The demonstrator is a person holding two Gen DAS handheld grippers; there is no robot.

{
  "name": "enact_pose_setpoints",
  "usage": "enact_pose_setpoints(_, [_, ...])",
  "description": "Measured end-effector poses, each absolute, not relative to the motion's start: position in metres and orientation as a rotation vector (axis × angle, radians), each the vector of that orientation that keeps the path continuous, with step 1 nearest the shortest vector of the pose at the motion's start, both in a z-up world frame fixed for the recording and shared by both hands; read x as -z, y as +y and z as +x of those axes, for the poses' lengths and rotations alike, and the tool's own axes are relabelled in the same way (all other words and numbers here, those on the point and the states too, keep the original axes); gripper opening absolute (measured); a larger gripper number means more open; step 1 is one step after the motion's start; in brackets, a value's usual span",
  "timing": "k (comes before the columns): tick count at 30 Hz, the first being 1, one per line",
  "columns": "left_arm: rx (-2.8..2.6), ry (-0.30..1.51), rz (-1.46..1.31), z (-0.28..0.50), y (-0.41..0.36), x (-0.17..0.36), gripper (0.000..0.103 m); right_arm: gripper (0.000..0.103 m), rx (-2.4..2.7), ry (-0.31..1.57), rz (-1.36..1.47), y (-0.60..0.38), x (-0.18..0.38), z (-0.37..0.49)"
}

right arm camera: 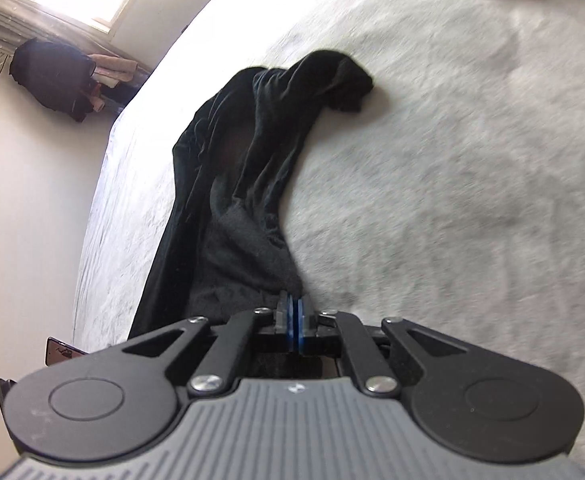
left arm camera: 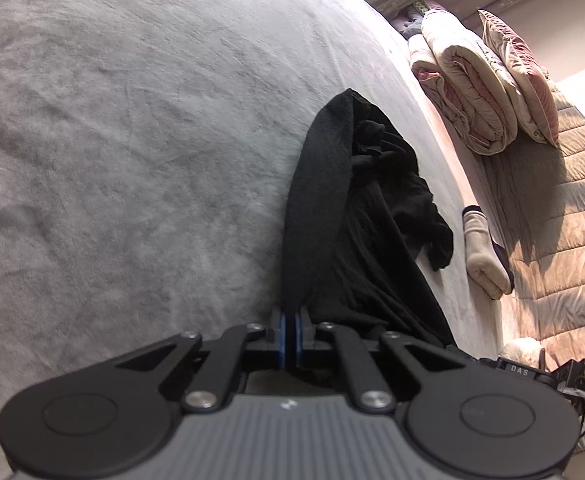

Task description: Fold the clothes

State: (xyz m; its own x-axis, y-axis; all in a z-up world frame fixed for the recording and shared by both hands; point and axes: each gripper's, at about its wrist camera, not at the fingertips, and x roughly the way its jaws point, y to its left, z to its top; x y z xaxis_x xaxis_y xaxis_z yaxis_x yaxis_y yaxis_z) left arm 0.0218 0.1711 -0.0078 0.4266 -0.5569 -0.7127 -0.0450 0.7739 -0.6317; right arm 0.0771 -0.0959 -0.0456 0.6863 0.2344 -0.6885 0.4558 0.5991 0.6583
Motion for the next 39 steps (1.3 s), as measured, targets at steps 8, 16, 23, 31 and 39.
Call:
enact_pose_setpoints(8, [0.34,1.144,-0.526,0.015,0.151,0.023,0.004,0.003,0.243,0.799,0.885,-0.142,0.026,0.025])
enact_pose_setpoints(16, [0.243,1.029,-0.495,0.046,0.157,0.007,0.004,0.003,0.221,0.802,0.894,-0.151,0.033,0.048])
enact_pose_setpoints(23, [0.198,0.96,-0.407,0.111,0.149,-0.024,0.004,0.003,0.231,0.816,0.786,-0.15,0.025,0.117])
enact_pose_setpoints(31, [0.156,0.964,-0.324,0.174,0.138,-0.005,0.005,0.003,0.257,0.799,0.741,-0.163,0.034,0.182])
enact_pose_setpoints(39, [0.147,1.061,-0.248,0.167,0.13,0.017,0.037,0.015,0.223,0.82,0.76,-0.166,0.046,0.178])
